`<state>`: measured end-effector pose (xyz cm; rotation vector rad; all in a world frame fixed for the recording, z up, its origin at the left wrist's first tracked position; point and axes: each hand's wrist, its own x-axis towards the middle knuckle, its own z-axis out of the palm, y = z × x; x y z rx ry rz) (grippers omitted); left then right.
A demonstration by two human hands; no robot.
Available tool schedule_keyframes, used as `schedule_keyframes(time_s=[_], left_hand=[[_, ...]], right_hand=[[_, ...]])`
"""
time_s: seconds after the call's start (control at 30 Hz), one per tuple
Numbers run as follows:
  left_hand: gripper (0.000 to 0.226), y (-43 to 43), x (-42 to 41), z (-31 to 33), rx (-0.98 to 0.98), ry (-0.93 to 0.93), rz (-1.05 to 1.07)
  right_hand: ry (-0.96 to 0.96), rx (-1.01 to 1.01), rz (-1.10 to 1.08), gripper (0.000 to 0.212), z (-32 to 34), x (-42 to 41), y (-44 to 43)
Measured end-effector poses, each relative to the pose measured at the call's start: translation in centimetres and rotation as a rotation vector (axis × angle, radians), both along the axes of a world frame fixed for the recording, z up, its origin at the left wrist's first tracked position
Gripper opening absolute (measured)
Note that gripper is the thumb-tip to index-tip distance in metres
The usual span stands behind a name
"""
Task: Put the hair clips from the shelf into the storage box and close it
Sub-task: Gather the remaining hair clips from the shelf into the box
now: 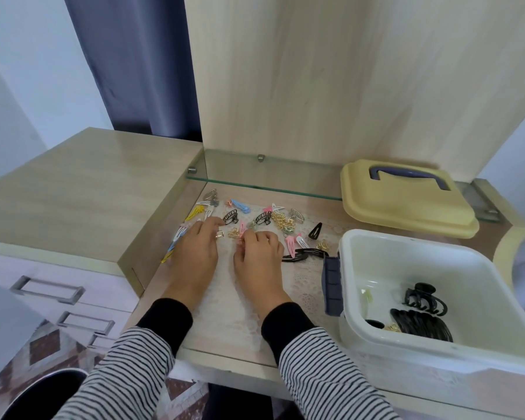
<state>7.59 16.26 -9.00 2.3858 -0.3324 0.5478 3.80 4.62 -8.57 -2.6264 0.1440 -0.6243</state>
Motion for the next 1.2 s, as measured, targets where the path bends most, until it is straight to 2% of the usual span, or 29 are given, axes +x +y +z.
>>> schedule_keyframes(time_s=[0.1,0.17,0.27,0.43,0.57,0.63,0.8,1.2], left_hand=[[0.021,0.0,-0.4,0.8,-0.167,0.037,-0.040],[0.019,-0.1,-0.5,1.7,-0.257,0.090,-0.049],[0.012,-1.1,-0.9,3.8,-0.497,0.182,-0.071],[0.013,-3.8,-3.2,9.5,-0.581,0.180,-0.148],[0.022,-6.3,-5.0,13.4,-0.609,0.230,-0.272],[0.019,-7.9,-5.6,14.6,-0.584,0.250,-0.336],[0.013,-12.3,-6.6,15.2,-0.497,0.331,-0.493],[0.005,-18.0,-8.7,14.5,0.224,0.356,-0.777]], right_hand=[[0.012,0.100,0.012,0.016,1.7,-0.1,0.0],[0.007,0.324,-0.019,0.004,3.3,-0.3,0.2],[-0.029,0.680,-0.014,0.014,5.9,-1.2,0.5],[-0.180,0.816,0.010,0.009,11.0,-3.2,-2.0],[-0.209,0.740,-0.031,0.009,14.9,-4.7,-6.4],[-0.205,0.686,-0.042,0.011,15.9,-5.5,-9.4],[-0.031,0.482,-0.044,0.012,16.7,-8.0,-16.5],[0.455,0.132,0.098,0.008,14.5,-11.6,-24.4]])
